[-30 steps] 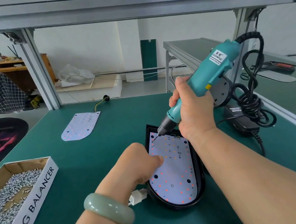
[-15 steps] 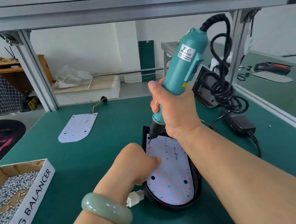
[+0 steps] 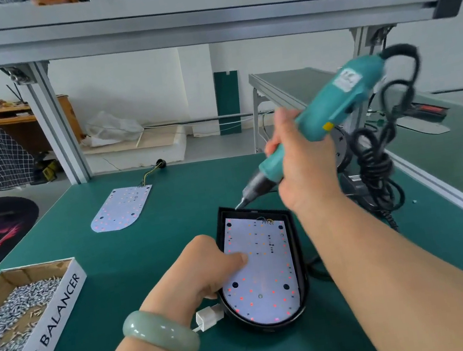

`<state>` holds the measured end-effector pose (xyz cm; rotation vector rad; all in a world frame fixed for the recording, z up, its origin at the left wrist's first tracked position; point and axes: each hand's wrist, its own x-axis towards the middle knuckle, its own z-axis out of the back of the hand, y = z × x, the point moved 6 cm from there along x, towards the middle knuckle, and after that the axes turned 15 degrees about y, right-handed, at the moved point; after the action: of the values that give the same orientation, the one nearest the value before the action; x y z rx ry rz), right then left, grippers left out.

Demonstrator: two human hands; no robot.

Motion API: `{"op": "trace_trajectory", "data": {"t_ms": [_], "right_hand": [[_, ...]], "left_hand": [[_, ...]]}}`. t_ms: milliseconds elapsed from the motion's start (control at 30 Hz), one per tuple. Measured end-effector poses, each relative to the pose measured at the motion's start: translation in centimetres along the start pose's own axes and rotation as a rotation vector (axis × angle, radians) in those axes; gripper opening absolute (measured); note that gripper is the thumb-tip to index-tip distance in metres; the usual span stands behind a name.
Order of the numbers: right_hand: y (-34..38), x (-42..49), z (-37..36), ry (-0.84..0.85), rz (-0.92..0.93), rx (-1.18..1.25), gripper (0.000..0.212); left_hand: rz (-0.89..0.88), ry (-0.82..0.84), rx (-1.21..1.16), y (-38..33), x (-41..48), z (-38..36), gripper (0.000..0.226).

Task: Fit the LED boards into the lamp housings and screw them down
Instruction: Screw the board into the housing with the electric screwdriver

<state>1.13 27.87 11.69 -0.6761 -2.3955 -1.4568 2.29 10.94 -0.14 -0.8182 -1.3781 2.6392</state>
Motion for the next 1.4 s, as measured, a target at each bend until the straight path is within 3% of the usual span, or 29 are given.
{"op": "trace_trajectory", "data": {"t_ms": [133, 333, 400, 533, 600, 667, 733, 800, 867, 1000, 1200, 1300, 1400], "right_hand": [[2.9, 0.2, 4.5, -0.175, -0.137, 0.077, 0.015], [4.7, -3.0, 12.8, -0.151, -0.625, -0.374, 0.007], [5.1, -4.2, 15.0, -0.072, -0.739, -0.679, 0.015], [5.5, -5.1, 16.3, 0.11, -0.875, -1.476, 0.068], [4.7, -5.4, 16.0, 0.159, -0.891, -1.638, 0.075], [4.6, -5.9, 14.6, 0.166, -0.77, -1.783, 0.068], [4.3, -7.0, 12.7, 0.158, -0.602, -1.589, 0.046], [2.3, -9.8, 10.4, 0.158, -0.745, -0.938, 0.028], [-0.5, -12.6, 8.7, 0.139, -0.964, -0.404, 0.033], [-2.7, -13.2, 7.3, -0.032, -0.97, 0.012, 0.05], [-4.8, -11.8, 4.4, 0.059, -1.071, -0.037, 0.026], [-4.8, -10.9, 4.0, 0.092, -1.003, -0.185, 0.016], [-4.1, -10.1, 4.2, 0.108, -0.902, -0.165, 0.014]], "left_hand": [[0.002, 0.017, -0.051, 0.5, 0.2, -0.1, 0.037], [-0.008, 0.012, -0.087, 0.8, 0.2, -0.1, 0.037], [-0.021, 0.02, -0.119, 0.9, 0.2, -0.2, 0.037], [-0.032, 0.023, -0.163, 0.9, -0.2, -0.2, 0.031], [-0.028, 0.011, -0.157, 1.0, -0.4, -0.1, 0.029], [-0.027, 0.001, -0.158, 1.2, -0.6, 0.0, 0.028], [-0.03, 0.005, -0.178, 1.4, -0.7, 0.0, 0.026], [-0.033, 0.006, -0.207, 1.6, -0.7, -0.1, 0.024], [-0.041, 0.001, -0.232, 1.7, -0.8, -0.1, 0.024], [-0.067, -0.006, -0.243, 1.5, -1.0, -0.1, 0.026], [-0.15, 0.096, -0.225, 0.9, -1.2, -0.9, 0.016], [-0.24, 0.077, -0.268, 0.6, -1.4, -0.6, 0.015], [-0.362, 0.101, -0.41, -0.4, -1.9, -0.5, 0.04]]}}
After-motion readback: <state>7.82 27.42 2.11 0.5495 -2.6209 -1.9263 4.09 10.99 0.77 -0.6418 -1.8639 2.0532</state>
